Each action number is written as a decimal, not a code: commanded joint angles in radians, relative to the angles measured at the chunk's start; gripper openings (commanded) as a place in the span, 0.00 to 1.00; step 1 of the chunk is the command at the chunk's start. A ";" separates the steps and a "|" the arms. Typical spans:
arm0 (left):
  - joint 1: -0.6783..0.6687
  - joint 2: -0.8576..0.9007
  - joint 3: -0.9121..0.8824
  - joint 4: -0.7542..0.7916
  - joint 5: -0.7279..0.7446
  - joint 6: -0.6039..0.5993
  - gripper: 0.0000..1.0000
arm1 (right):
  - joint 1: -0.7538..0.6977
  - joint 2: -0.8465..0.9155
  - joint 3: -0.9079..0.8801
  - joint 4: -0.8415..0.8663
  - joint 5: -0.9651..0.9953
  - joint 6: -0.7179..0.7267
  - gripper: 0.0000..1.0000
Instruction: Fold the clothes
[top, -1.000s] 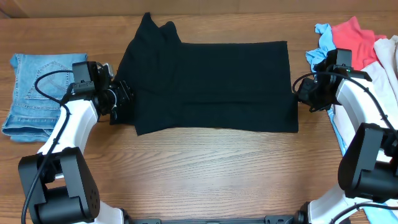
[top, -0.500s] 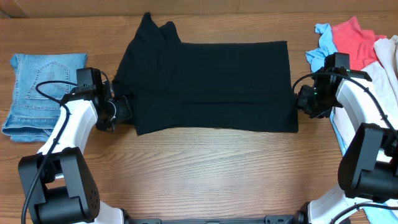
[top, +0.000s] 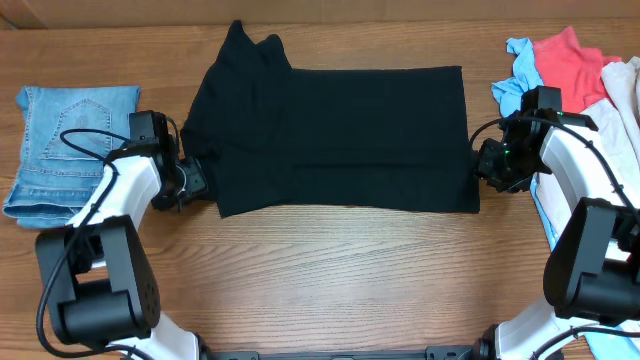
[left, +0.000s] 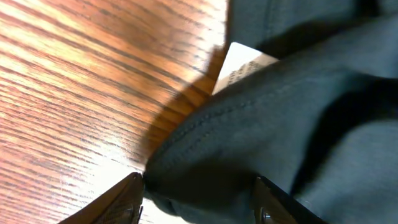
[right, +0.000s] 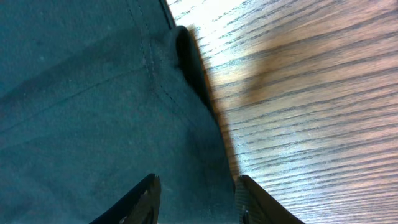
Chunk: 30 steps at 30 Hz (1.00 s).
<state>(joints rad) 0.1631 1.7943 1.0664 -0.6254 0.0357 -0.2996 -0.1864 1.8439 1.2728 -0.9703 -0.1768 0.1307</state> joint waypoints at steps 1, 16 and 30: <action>0.001 0.032 0.001 0.006 -0.035 0.016 0.59 | 0.002 0.005 0.001 0.002 -0.009 -0.005 0.41; 0.000 0.033 0.001 -0.010 -0.035 0.016 0.58 | 0.042 0.055 -0.018 0.021 -0.035 -0.056 0.31; 0.001 0.033 0.002 0.116 -0.047 0.070 0.04 | 0.043 0.190 -0.028 0.053 -0.034 -0.056 0.31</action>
<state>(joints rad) 0.1631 1.8114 1.0664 -0.5591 0.0212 -0.2825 -0.1444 1.9648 1.2633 -0.9276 -0.2108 0.0784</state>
